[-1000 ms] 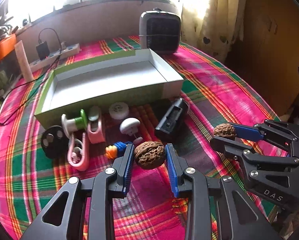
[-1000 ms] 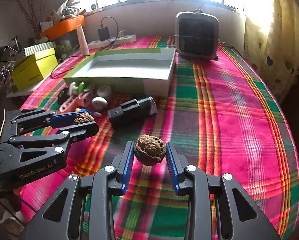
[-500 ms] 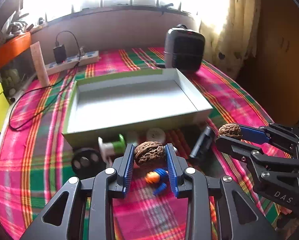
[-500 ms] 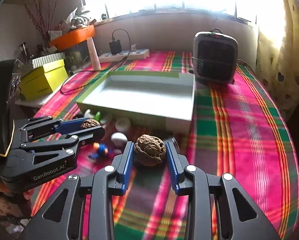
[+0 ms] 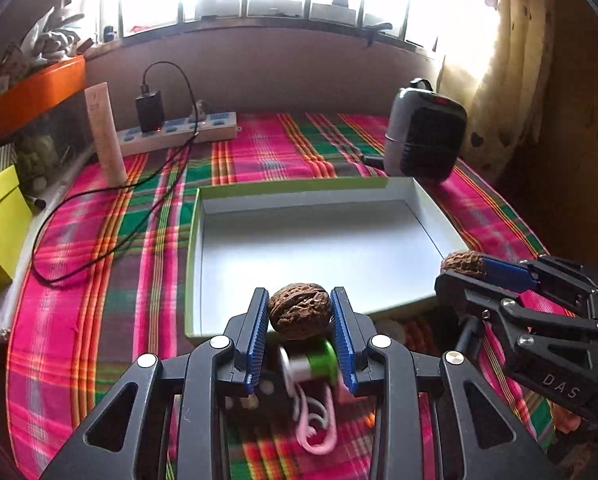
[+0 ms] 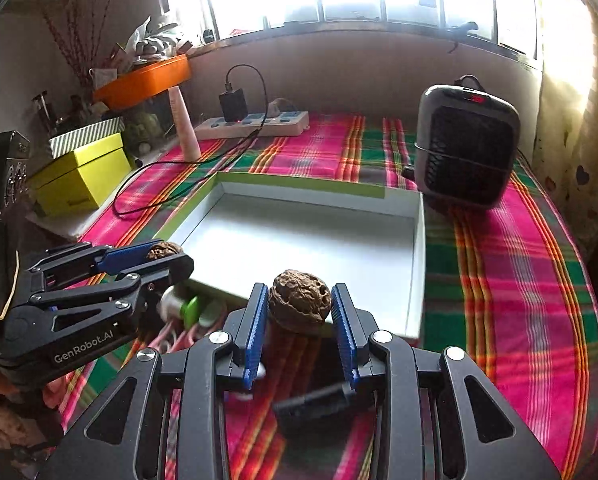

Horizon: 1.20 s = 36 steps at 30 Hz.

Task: Organize objects
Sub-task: 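Carry the walnut in the left tool over the white tray while the right tool carries its walnut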

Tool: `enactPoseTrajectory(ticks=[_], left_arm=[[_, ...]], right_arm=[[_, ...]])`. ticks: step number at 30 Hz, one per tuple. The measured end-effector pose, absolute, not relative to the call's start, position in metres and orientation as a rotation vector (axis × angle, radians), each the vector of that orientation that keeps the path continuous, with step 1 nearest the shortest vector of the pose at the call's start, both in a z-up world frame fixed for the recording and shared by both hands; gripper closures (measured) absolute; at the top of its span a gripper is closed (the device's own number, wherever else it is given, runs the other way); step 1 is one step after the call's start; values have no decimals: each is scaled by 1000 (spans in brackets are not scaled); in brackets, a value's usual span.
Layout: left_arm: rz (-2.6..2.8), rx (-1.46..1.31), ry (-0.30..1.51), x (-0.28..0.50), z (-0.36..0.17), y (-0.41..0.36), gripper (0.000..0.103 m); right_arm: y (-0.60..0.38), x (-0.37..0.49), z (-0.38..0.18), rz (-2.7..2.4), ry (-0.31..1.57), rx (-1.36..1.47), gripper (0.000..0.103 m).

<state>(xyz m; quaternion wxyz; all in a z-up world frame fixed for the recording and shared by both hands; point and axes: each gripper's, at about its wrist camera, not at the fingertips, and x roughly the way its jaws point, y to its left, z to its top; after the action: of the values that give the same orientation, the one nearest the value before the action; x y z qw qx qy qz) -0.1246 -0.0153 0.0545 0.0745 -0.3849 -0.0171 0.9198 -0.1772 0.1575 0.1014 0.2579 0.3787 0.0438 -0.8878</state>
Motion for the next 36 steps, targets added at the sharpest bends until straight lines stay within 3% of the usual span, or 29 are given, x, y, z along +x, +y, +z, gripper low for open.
enactPoseTrajectory(ticks=[36], left_arm=[[2722,-1312,7,-205,19,-33,74]], right_arm=[[110,-252,58,-2364,201,1220,69]])
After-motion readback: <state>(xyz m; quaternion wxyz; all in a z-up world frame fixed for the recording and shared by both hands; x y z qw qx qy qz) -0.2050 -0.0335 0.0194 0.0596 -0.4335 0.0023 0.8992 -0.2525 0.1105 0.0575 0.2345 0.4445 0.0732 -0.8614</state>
